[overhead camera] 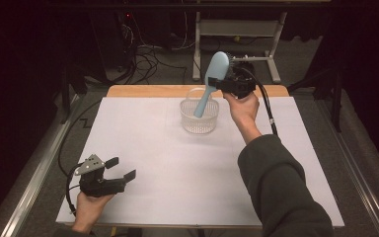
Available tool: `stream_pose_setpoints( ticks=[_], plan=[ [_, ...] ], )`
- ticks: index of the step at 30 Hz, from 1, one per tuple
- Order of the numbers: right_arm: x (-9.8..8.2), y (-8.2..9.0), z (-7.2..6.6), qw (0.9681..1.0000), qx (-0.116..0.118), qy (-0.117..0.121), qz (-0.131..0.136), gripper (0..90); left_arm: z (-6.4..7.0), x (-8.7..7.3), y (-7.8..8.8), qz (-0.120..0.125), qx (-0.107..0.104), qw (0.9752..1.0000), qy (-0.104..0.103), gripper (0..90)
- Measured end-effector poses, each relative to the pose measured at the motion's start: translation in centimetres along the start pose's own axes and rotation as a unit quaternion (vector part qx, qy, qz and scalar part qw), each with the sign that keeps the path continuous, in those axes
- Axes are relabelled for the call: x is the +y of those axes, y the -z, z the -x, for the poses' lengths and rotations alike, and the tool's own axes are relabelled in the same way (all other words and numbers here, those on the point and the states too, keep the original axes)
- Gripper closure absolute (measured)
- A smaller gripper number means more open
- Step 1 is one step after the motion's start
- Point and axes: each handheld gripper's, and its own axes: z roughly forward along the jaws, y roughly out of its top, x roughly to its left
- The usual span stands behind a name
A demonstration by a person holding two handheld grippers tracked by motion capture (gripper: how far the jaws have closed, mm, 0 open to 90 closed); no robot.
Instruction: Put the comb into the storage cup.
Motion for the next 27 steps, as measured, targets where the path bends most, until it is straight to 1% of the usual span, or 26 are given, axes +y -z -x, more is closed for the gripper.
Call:
stream_pose_setpoints(
  ticks=[10,14,27],
  plan=[
    [-0.4,-1.2,-0.1,1.0,-0.006,-0.005,-0.003,54.3,0.0,0.0,-0.1,-0.001,-0.003,1.0,-0.003,14.7],
    [-0.6,-1.7,-0.2,0.9999,-0.012,-0.002,-0.005,54.3,0.0,-0.1,-0.1,0.001,-0.004,1.0,-0.002,14.7],
    [-1.3,-2.9,-0.5,0.9997,-0.015,0.005,-0.02,54.1,0.0,-0.1,0.0,0.006,-0.006,1.0,0.0,14.8]
  ],
)
